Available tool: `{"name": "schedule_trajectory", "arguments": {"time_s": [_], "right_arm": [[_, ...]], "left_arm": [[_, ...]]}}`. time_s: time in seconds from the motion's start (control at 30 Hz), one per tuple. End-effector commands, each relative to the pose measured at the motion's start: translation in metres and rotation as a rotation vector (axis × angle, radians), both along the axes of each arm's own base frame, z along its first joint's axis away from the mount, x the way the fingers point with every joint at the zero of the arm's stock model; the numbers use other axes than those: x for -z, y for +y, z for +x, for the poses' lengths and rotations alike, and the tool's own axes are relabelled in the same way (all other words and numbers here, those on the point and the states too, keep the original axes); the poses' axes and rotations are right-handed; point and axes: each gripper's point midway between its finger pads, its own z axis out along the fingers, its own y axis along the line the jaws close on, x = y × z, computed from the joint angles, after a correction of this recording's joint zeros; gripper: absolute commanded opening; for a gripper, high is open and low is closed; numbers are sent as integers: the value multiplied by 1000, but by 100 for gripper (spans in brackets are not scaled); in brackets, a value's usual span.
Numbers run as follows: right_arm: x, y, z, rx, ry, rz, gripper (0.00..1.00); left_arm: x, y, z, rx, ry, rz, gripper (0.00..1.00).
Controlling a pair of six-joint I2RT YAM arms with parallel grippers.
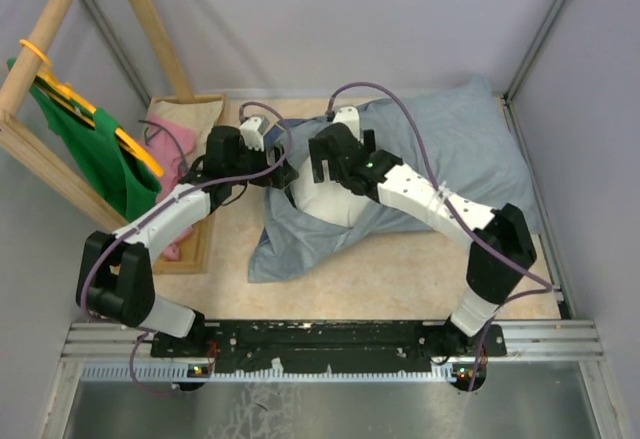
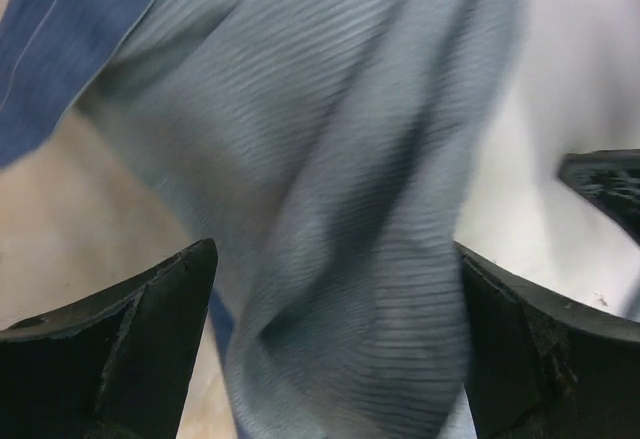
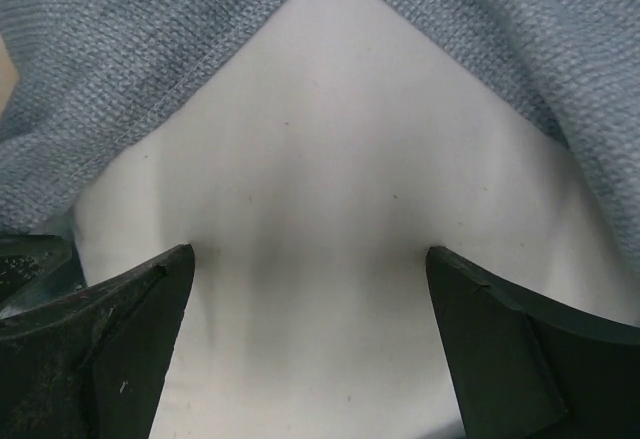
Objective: Remove the pillowcase from the pillow
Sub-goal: Remove the pillow from the pillowcase.
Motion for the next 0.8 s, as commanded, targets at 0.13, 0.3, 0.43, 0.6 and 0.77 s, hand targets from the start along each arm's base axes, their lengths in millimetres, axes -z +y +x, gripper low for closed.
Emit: {"name": "schedule_trajectory", "arguments": {"time_s": [0.13, 0.3, 0.43, 0.6, 0.77], "right_arm": [[124, -11, -4, 20, 216, -334, 99], [153, -27, -14, 0, 257, -422, 99], [163, -27, -23, -79, 284, -423, 86], [156, -11, -28, -167, 354, -93, 0], [108, 11, -28, -304, 248, 75, 0]], "left_arm": [[48, 47, 9, -297, 98, 122, 96], [44, 60, 10, -364, 75, 141, 97], [39, 64, 12, -393, 67, 137, 96], [30, 65, 14, -403, 58, 137, 97], [11, 54, 13, -351, 32, 93, 96]]}}
